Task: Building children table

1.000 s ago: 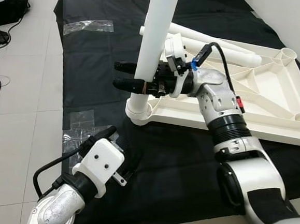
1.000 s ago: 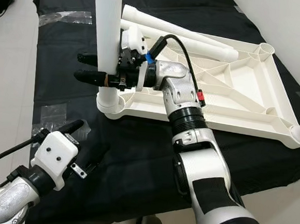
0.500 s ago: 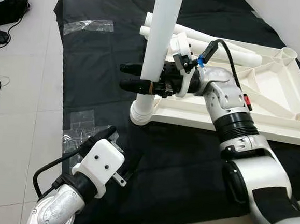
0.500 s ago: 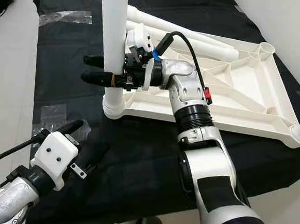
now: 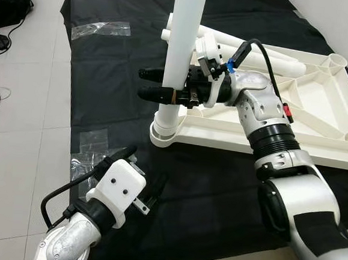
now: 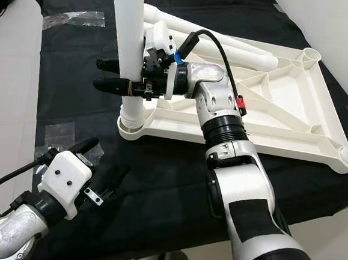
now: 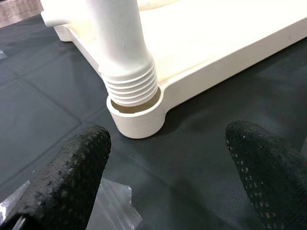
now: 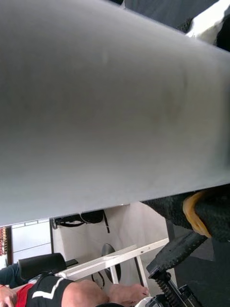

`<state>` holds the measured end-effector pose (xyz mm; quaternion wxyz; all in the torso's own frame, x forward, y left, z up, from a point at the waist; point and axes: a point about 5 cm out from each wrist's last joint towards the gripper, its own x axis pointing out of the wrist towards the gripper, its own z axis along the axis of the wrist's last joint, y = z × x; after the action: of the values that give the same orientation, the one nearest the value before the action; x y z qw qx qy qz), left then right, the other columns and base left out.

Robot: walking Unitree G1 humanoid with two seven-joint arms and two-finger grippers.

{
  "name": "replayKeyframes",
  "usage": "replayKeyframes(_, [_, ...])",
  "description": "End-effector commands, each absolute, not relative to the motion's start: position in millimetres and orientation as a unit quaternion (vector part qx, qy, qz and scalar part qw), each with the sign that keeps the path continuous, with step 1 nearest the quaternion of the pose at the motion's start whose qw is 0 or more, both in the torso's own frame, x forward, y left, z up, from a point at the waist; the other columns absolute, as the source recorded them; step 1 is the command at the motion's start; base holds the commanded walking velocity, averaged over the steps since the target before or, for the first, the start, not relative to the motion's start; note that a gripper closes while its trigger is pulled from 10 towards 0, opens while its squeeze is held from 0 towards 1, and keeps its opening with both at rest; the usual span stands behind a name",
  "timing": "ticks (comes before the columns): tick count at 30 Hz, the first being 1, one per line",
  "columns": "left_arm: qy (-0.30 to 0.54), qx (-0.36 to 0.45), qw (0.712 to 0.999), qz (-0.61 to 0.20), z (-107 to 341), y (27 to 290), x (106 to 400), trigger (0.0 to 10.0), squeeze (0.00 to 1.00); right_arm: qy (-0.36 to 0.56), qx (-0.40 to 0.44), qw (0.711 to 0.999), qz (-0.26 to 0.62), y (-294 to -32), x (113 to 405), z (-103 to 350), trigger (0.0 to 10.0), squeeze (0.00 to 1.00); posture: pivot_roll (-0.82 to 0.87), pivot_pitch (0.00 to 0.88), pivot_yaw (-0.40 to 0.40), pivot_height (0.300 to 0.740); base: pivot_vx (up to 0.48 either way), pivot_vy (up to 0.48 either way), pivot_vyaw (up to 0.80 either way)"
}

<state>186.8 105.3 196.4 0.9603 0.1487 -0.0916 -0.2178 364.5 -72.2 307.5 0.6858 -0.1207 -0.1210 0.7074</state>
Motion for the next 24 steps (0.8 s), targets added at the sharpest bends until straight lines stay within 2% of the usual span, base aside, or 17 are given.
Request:
replayKeyframes(1, [-0.082, 0.146, 0.960, -0.223, 194.0, 104.2, 185.2, 10.0, 0.00, -0.111, -0.128, 0.685, 0.709, -75.2, 364.4, 302.2, 10.0, 0.00, 0.14, 0.257, -0.090, 0.740, 0.000, 0.000, 0.00])
replayKeyframes(10, [-0.083, 0.149, 0.961, -0.220, 194.7, 105.8, 186.7, 10.0, 0.00, -0.101, -0.118, 0.683, 0.714, -78.7, 362.5, 292.5, 10.0, 0.00, 0.14, 0.260, -0.083, 0.740, 0.000, 0.000, 0.00])
replayKeyframes(17, [-0.088, 0.144, 0.961, -0.218, 197.8, 105.7, 188.8, 10.0, 0.00, -0.104, -0.106, 0.669, 0.728, -67.0, 357.5, 288.1, 10.0, 0.00, 0.15, 0.264, -0.081, 0.740, 0.000, 0.000, 0.00])
replayKeyframes(24, [-0.090, 0.143, 0.962, -0.215, 198.9, 105.1, 188.4, 10.0, 0.00, -0.111, -0.101, 0.676, 0.721, -56.0, 359.7, 289.1, 10.0, 0.00, 0.14, 0.265, -0.088, 0.740, 0.000, 0.000, 0.00])
